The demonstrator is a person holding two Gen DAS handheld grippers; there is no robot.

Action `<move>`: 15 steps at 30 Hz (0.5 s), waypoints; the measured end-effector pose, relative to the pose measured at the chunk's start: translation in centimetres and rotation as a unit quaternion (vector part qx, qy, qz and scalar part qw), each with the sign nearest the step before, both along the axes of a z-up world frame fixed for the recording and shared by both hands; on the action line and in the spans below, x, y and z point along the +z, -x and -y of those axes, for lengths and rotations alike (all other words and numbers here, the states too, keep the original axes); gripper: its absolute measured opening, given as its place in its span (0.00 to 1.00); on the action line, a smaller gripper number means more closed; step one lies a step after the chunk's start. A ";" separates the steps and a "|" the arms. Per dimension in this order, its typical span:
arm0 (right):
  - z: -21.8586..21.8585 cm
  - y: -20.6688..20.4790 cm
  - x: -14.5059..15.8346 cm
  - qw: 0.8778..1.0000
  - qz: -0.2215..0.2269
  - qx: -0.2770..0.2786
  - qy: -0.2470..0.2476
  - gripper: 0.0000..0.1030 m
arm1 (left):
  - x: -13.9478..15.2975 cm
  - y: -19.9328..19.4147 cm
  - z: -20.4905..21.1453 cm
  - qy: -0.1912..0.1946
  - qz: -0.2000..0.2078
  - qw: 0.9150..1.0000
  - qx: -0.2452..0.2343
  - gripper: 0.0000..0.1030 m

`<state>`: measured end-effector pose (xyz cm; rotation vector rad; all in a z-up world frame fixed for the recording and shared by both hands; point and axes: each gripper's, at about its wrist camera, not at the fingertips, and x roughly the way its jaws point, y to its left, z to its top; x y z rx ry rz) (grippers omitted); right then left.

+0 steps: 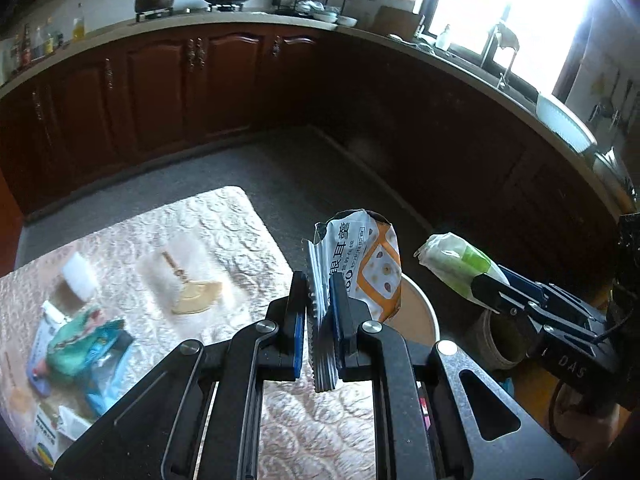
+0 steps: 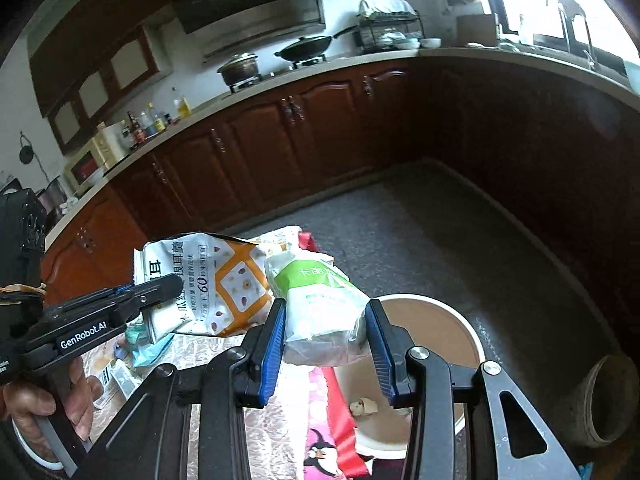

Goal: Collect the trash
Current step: 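Carry the snack bag and plastic bag to the white bucket and release both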

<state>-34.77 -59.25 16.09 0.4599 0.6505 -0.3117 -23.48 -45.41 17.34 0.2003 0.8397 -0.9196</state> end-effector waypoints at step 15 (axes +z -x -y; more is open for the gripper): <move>2.3 -0.1 -4.1 0.998 -0.040 -0.022 -0.032 0.37 | -4.8 0.5 3.9 -0.034 -0.049 0.998 -0.008 0.09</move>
